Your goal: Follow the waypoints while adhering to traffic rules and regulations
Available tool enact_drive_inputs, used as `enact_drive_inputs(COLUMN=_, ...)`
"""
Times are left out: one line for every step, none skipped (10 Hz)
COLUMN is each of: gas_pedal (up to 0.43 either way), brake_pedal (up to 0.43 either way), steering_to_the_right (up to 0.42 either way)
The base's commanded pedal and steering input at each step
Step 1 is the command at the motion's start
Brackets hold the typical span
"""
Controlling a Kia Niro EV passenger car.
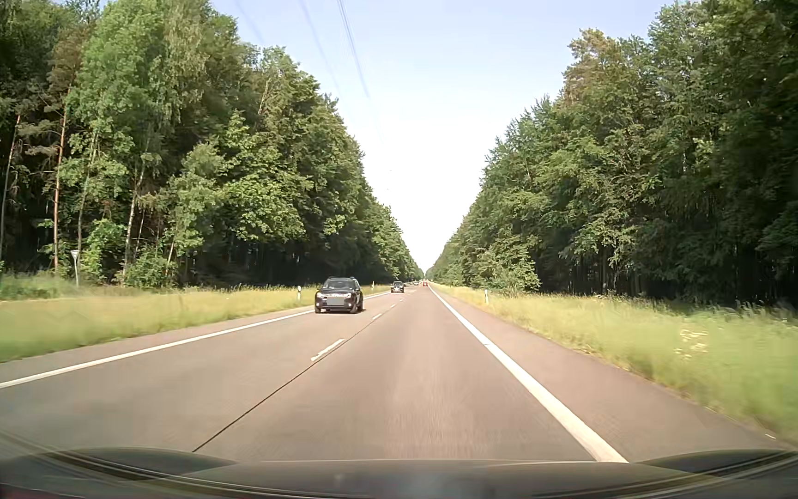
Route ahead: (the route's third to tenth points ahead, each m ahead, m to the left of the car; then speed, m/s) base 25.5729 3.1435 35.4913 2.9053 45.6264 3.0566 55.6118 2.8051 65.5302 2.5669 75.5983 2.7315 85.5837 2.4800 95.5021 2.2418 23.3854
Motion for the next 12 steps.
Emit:
enact_drive_inputs(gas_pedal=0.240, brake_pedal=0.030, steering_to_the_right=0.001)
enact_drive_inputs(gas_pedal=0.240, brake_pedal=0.030, steering_to_the_right=0.001)
enact_drive_inputs(gas_pedal=0.240, brake_pedal=0.030, steering_to_the_right=0.001)
enact_drive_inputs(gas_pedal=0.240, brake_pedal=0.030, steering_to_the_right=0.001)
enact_drive_inputs(gas_pedal=0.240, brake_pedal=0.030, steering_to_the_right=0.001)
enact_drive_inputs(gas_pedal=0.240, brake_pedal=0.030, steering_to_the_right=0.001)
enact_drive_inputs(gas_pedal=0.240, brake_pedal=0.030, steering_to_the_right=0.001)
enact_drive_inputs(gas_pedal=0.240, brake_pedal=0.030, steering_to_the_right=0.001)
enact_drive_inputs(gas_pedal=0.240, brake_pedal=0.030, steering_to_the_right=0.002)
enact_drive_inputs(gas_pedal=0.240, brake_pedal=0.030, steering_to_the_right=0.002)
enact_drive_inputs(gas_pedal=0.240, brake_pedal=0.030, steering_to_the_right=0.002)
enact_drive_inputs(gas_pedal=0.240, brake_pedal=0.030, steering_to_the_right=0.003)
